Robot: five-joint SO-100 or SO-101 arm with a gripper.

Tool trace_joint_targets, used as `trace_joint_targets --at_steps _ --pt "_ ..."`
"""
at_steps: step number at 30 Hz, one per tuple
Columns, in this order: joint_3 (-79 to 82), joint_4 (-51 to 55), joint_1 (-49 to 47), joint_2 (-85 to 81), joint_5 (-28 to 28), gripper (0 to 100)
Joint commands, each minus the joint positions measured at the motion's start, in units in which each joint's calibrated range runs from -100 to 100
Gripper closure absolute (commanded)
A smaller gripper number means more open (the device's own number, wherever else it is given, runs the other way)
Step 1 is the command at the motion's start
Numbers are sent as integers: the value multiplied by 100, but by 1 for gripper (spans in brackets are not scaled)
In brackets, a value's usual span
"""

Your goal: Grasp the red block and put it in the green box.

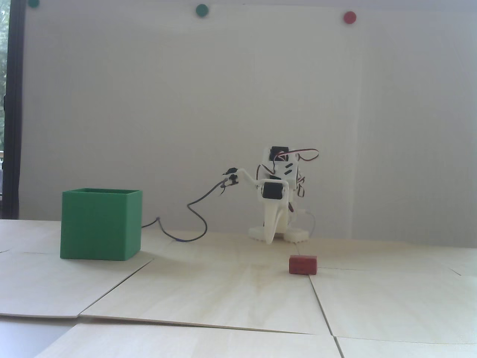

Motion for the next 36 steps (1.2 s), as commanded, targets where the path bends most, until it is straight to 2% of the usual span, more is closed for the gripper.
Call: trace_joint_targets --at_steps 1,18,29,32,36 --pt "-50 48 65 -66 -35 97" --pt "-50 48 9 -74 -29 97" --pt "-156 31 -715 -42 -24 97" --pt "-1044 -273 -667 353 -24 97" --pt "-2641 -812 -442 1845 7 96"
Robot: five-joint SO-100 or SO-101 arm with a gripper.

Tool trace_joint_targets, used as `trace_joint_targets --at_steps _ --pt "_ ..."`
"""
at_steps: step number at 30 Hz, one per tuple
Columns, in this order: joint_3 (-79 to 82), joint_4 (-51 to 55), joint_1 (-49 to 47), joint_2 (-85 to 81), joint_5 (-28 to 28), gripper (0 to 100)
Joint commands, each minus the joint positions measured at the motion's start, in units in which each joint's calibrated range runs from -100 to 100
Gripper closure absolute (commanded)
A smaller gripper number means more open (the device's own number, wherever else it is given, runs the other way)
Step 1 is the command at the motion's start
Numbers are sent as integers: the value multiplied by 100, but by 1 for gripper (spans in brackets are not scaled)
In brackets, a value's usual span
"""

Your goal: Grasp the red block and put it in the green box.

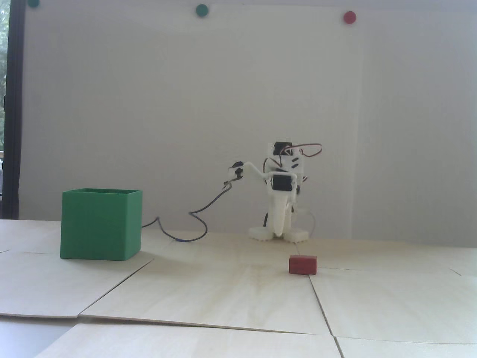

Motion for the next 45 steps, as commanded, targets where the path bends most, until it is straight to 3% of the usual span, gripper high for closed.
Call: trace_joint_targets --at_steps 1,6,11,18,25,36,45 --pt "-2216 -597 124 1726 106 96" --pt "-4345 -850 164 4316 632 93" --pt "-5401 -943 196 5674 1199 93" --pt "-5632 -952 140 6787 3110 93" --pt "-6209 -909 76 7616 4390 93" --pt "-8099 -834 -334 8966 4666 93" --pt "-9767 254 -656 10017 4931 93"
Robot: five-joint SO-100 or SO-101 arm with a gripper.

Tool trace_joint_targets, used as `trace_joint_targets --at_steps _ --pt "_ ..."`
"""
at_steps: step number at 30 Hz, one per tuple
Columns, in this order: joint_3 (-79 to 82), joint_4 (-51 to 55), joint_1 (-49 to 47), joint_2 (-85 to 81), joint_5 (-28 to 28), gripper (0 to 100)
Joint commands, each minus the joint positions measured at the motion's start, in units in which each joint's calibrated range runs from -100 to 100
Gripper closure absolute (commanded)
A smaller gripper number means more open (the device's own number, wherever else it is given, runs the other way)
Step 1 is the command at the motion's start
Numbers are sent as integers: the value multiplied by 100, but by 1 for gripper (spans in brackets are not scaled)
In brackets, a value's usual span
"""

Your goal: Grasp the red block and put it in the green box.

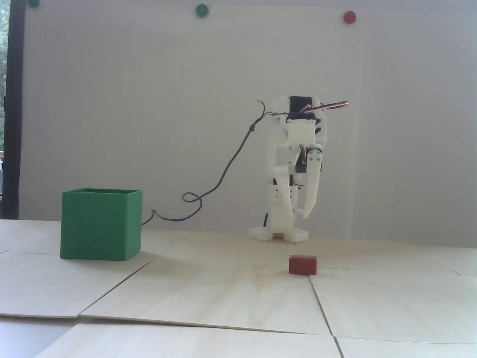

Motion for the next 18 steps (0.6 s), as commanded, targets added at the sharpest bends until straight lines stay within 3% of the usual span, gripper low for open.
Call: trace_joint_targets --at_steps 1,18 --pt "-1225 530 -121 216 72 93" --pt "-1651 555 -97 990 92 84"
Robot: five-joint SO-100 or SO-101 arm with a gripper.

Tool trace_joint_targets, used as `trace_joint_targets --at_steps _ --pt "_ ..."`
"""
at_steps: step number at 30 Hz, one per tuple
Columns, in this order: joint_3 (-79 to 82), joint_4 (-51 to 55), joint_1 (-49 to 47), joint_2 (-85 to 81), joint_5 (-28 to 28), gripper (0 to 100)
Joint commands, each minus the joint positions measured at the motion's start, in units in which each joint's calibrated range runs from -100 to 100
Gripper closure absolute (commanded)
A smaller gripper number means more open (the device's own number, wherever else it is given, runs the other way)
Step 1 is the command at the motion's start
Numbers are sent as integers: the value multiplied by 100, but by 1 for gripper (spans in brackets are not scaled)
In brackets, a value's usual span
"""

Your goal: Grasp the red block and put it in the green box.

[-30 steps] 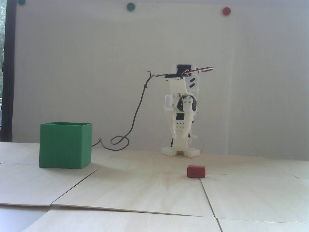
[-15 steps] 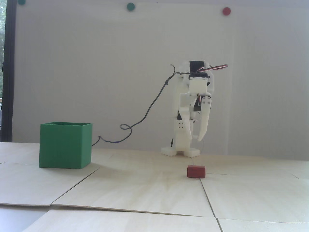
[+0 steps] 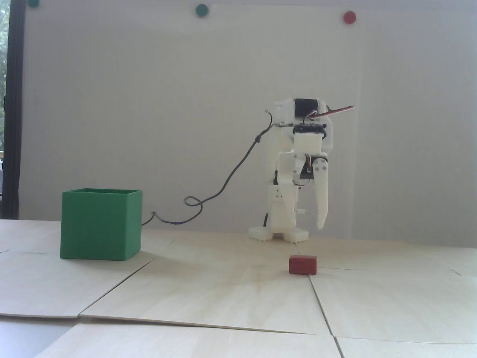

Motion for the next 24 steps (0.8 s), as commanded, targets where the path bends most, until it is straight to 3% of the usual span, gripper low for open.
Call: trace_joint_targets --at_steps 1,7,24 --pt "-710 56 -51 82 62 83" --pt "-968 98 6 280 223 75" --pt "-985 90 54 438 218 75"
